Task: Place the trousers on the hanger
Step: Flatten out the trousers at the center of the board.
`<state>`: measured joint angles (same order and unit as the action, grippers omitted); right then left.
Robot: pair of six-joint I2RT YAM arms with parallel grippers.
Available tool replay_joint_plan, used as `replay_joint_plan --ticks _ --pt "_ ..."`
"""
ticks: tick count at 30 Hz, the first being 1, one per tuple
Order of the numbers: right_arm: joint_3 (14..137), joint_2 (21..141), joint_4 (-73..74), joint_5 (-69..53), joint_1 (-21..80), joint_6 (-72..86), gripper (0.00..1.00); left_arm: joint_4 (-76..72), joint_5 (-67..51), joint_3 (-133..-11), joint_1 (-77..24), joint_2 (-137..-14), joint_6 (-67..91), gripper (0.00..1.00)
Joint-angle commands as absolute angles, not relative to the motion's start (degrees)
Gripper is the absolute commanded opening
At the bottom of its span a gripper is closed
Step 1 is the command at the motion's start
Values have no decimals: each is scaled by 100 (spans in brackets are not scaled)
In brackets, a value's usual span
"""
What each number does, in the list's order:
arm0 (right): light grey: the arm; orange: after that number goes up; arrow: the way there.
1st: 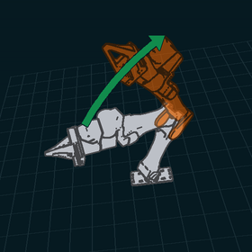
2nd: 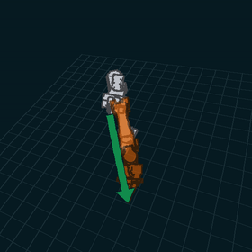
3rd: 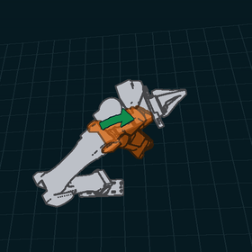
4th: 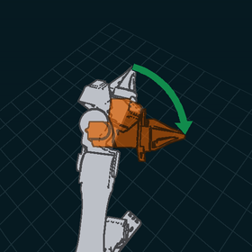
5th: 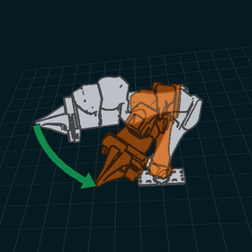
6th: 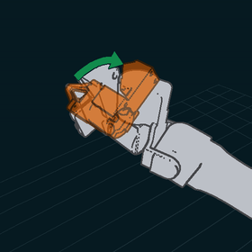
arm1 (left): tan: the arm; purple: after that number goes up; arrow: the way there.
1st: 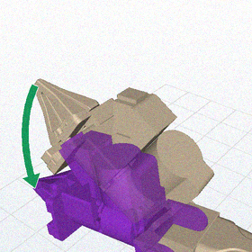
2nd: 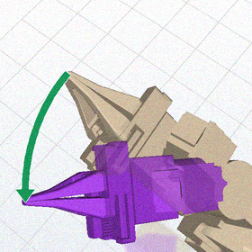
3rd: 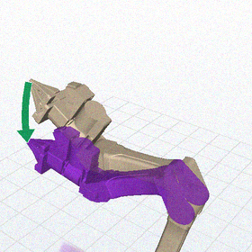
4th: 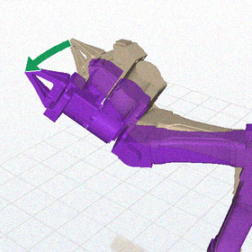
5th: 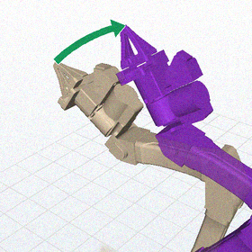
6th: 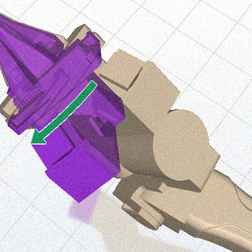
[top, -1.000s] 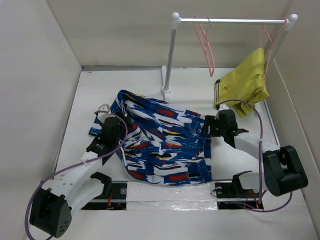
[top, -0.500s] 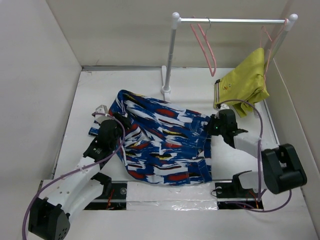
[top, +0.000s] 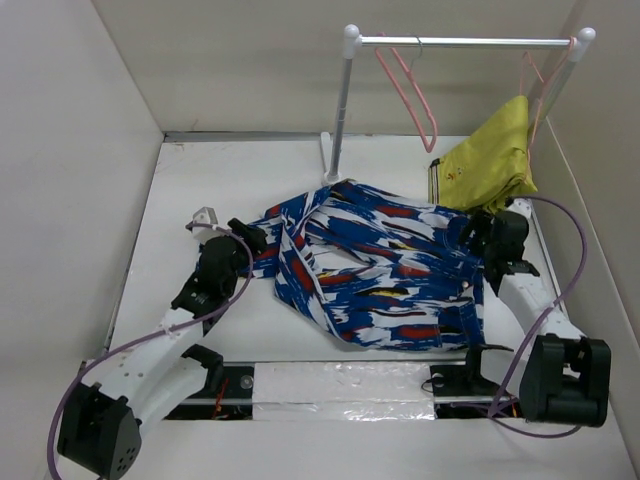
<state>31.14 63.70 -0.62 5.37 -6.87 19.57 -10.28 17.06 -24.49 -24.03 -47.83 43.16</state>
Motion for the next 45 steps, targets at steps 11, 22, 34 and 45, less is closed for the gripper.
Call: replay_joint_plan --ticks 11,22,34,45 --pt "2461 4710 71 -483 2836 1512 0 -1010 2322 -2127 -2172 -4851 4553 65" --pt "4386 6714 62 -236 4816 563 45 -1416 2380 -3267 -1310 -6923 4702 75" --pt "3771 6171 -272 -35 4869 404 46 2012 3718 -6450 -993 -10283 5651 62" --pt "3155 5353 -510 -193 4412 527 46 2329 3472 -6074 -651 -9958 5458 62"
